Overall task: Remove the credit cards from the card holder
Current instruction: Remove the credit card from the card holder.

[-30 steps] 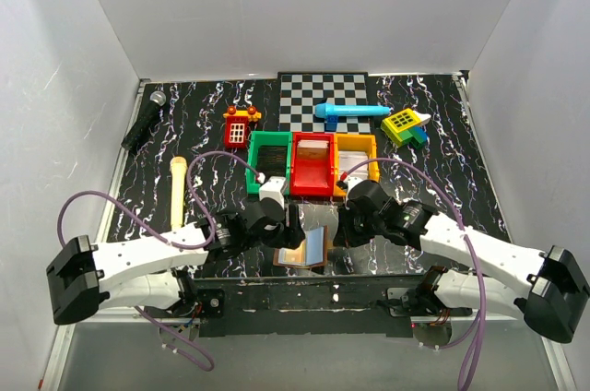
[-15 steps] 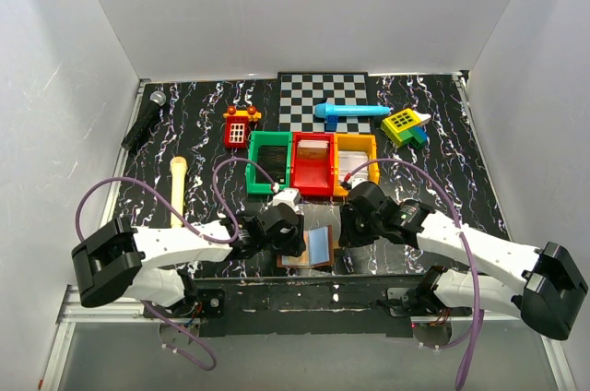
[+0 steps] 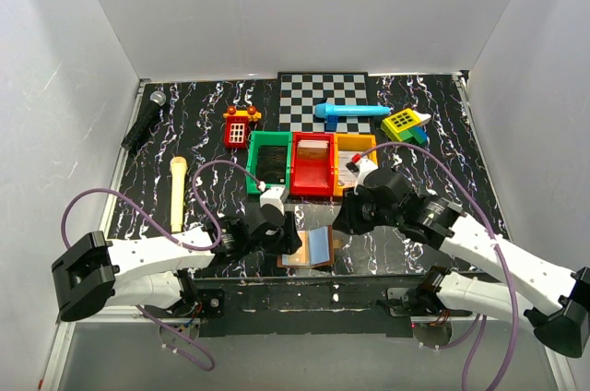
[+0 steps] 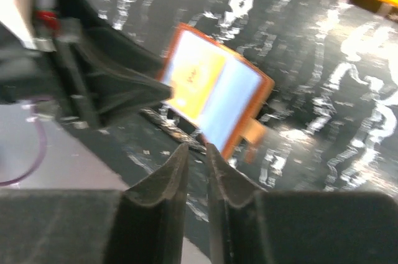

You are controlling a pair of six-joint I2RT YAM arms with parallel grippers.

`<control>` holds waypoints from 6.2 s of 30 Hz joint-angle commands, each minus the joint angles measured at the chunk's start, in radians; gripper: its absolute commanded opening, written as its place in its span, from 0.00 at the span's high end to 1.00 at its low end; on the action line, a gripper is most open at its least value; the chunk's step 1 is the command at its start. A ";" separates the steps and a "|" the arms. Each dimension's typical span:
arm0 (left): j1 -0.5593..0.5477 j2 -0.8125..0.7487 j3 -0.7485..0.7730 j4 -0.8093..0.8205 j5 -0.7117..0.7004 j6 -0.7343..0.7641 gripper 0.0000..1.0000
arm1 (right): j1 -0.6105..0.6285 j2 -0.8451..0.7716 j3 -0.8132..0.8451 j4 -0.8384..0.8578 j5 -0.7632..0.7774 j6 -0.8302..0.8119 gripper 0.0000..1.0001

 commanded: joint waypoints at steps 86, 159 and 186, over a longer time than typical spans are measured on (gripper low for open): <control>0.004 0.217 -0.089 -0.017 -0.033 -0.141 0.98 | -0.090 0.453 -0.410 0.922 -0.365 0.325 0.58; 0.004 0.246 -0.126 -0.062 -0.064 -0.227 1.00 | -0.116 0.359 -0.410 0.818 -0.331 0.294 0.67; 0.004 0.243 -0.148 -0.036 -0.041 -0.236 1.00 | -0.116 0.376 -0.438 0.993 -0.372 0.342 0.70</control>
